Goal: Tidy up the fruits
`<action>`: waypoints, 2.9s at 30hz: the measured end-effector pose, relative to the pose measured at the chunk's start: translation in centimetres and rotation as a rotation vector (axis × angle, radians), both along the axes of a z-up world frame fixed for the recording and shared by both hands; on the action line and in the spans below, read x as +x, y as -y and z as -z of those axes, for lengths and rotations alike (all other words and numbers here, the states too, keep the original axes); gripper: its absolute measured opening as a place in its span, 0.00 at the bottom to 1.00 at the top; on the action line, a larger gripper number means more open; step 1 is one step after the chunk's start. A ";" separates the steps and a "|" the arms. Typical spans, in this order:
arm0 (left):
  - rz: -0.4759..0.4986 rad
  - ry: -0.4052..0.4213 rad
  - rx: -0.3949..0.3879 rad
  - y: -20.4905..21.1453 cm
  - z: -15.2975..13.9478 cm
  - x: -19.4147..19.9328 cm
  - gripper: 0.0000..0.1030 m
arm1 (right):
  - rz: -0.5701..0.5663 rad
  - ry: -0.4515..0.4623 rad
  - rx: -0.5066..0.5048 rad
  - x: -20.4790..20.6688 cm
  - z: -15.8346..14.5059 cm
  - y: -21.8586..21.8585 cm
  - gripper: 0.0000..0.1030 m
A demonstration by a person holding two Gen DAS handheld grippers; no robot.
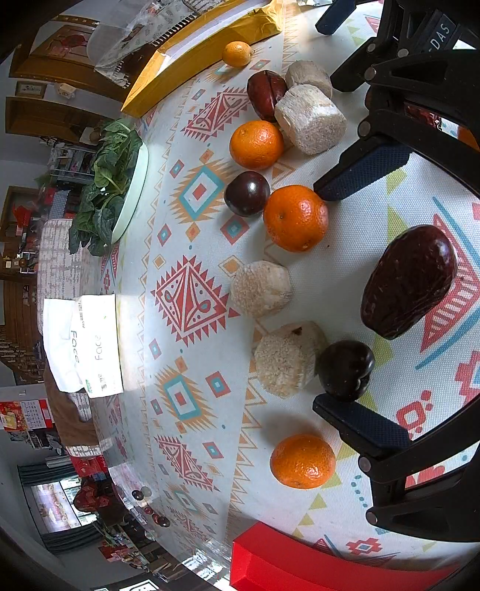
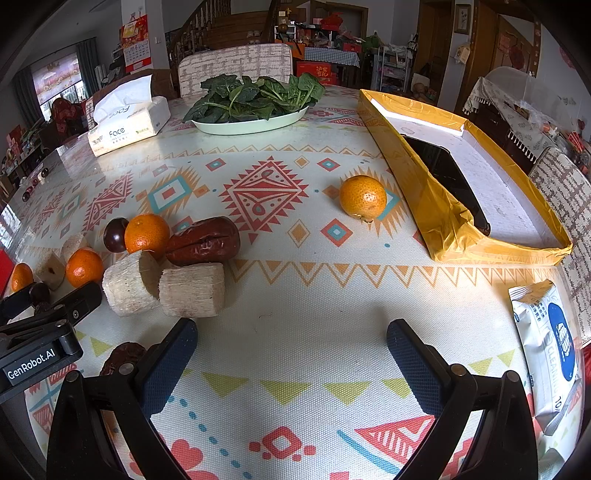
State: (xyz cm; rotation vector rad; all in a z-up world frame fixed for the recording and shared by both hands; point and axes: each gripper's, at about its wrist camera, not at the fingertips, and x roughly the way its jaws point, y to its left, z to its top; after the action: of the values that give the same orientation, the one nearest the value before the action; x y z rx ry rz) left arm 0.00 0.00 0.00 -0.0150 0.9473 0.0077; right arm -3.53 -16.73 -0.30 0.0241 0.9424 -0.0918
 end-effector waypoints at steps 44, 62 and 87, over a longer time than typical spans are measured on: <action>0.000 0.000 0.000 0.0 0.0 0.0 1.00 | 0.000 0.000 0.000 0.0 0.0 -0.1 1.00; 0.000 0.000 0.000 0.0 0.0 0.0 1.00 | 0.000 0.000 0.000 0.0 0.0 -0.1 1.00; 0.133 -0.063 0.005 -0.4 -0.2 -1.5 1.00 | 0.000 0.000 0.000 0.0 0.0 -0.1 1.00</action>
State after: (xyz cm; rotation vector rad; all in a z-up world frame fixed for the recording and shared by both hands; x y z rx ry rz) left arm -1.52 0.44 0.22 0.0538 1.0101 -0.1131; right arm -3.56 -16.68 -0.32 0.0242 0.9422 -0.0919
